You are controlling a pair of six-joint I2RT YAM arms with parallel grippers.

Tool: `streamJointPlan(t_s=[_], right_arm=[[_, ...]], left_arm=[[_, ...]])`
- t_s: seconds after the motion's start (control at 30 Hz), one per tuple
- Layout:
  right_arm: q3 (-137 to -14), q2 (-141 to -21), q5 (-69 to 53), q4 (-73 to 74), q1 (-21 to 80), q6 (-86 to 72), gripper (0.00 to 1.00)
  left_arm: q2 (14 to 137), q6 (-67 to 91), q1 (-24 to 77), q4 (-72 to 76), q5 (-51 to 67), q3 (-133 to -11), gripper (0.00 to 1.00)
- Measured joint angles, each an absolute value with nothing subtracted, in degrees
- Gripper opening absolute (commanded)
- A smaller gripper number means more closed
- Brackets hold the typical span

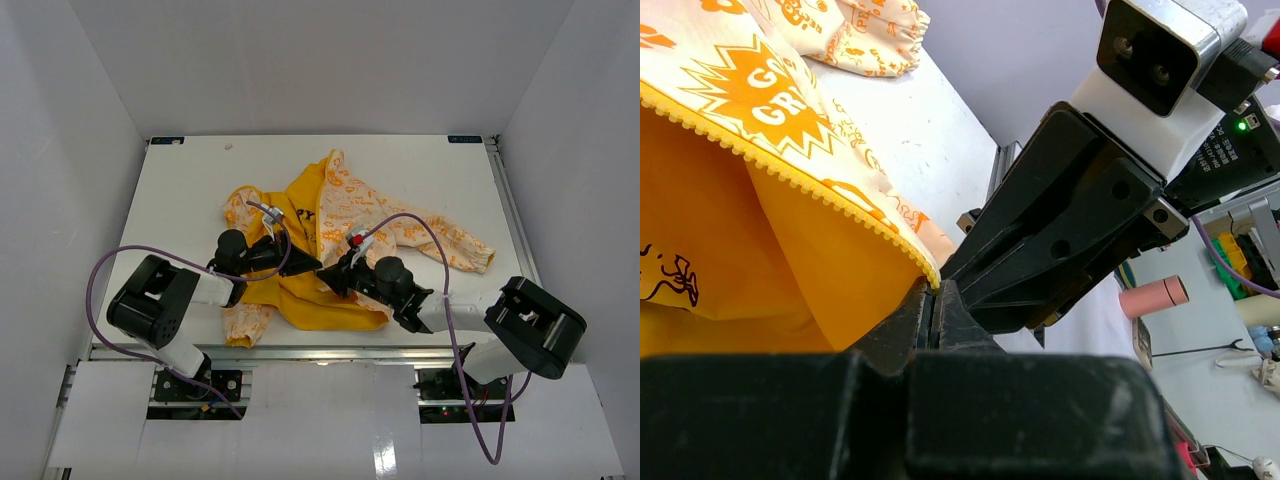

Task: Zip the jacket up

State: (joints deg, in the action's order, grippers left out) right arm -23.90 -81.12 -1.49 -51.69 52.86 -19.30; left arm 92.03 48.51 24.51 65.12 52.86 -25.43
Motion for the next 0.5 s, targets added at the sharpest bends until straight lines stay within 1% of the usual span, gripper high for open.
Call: streamJointPlan(t_s=[0.07,0.13,0.17,0.5], right_arm=[[-23.9,-81.1,-2.0,-51.7,52.6,-19.3,0.19],[-23.9,-81.1,-2.4,-51.7,52.3,-19.3,0.25],[-23.9,-81.1,-2.6,-51.7,52.2,-19.3,0.27],[-23.9,-82.8,-4.8,-52.0,51.4,-19.1,0.3]], left_arm=[[92.0,48.5,24.5,65.1,52.9,-25.4,0.0],[92.0,48.5,24.5,65.1,52.9,-25.4,0.0],[92.0,48.5,24.5,65.1,52.9,-25.4,0.0],[92.0,48.5,24.5,64.9,52.9,-25.4,0.0]])
